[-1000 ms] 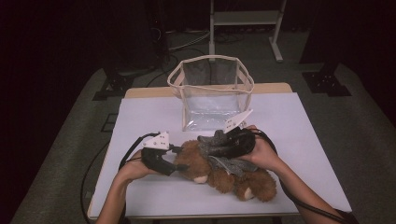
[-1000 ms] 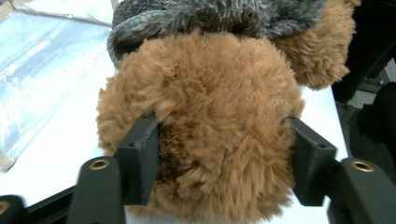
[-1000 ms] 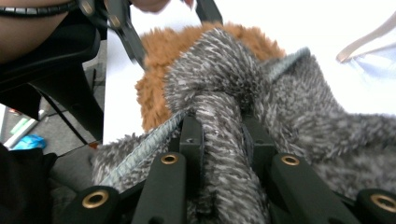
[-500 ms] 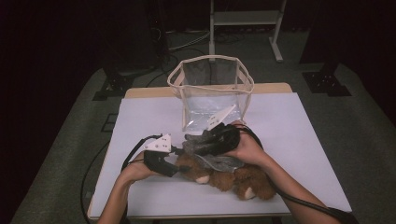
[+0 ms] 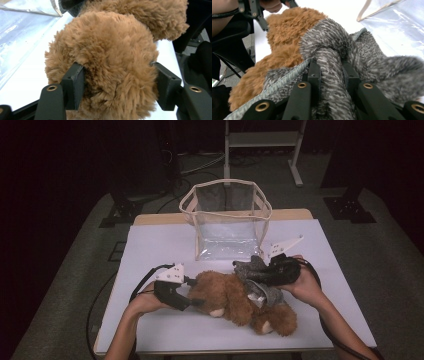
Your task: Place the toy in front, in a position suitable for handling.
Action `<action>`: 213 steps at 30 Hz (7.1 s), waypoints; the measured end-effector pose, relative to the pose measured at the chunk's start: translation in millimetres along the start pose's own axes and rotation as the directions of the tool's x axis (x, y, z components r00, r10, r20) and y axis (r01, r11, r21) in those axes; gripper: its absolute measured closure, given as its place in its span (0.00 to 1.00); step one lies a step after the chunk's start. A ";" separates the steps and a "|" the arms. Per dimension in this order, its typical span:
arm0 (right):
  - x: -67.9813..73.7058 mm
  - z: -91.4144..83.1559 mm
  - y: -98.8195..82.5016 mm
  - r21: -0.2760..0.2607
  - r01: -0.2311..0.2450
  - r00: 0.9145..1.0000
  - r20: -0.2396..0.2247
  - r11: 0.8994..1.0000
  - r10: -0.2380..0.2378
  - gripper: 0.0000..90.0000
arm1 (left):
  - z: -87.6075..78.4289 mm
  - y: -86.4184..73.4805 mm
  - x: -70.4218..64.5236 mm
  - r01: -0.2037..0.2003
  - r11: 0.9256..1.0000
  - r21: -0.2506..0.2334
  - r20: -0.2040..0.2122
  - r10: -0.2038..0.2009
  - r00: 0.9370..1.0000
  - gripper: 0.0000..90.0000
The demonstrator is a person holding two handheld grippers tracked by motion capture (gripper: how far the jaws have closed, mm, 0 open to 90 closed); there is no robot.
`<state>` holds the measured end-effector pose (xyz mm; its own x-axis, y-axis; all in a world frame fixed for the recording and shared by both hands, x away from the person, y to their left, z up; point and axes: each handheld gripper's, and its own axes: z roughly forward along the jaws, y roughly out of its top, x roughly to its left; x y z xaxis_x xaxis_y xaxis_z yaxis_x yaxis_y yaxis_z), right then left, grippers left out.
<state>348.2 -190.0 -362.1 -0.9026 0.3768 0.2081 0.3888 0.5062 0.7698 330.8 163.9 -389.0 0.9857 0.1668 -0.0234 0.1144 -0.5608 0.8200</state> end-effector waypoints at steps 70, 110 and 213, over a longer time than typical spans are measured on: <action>13.9 -13.0 -33.4 -0.066 -0.051 0.998 -0.049 0.996 0.048 0.82 | 54.2 30.6 -9.1 0.008 0.999 0.051 0.076 -0.012 0.997 0.00; 46.6 11.6 -0.6 -0.076 0.128 0.990 -0.050 0.989 -0.132 0.82 | 22.7 25.4 3.4 -0.025 0.999 0.035 -0.023 0.025 0.999 0.15; -9.8 -82.7 -73.8 -0.255 -0.118 0.989 0.056 0.960 0.136 0.77 | 63.4 39.2 6.9 -0.144 0.987 -0.071 -0.053 0.141 0.989 0.09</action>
<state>313.0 -295.2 -371.0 -0.8295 0.4852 0.2767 0.4322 0.2438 0.8682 349.9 91.6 -393.2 0.9841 0.1287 0.1225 -0.0383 -0.5198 0.8534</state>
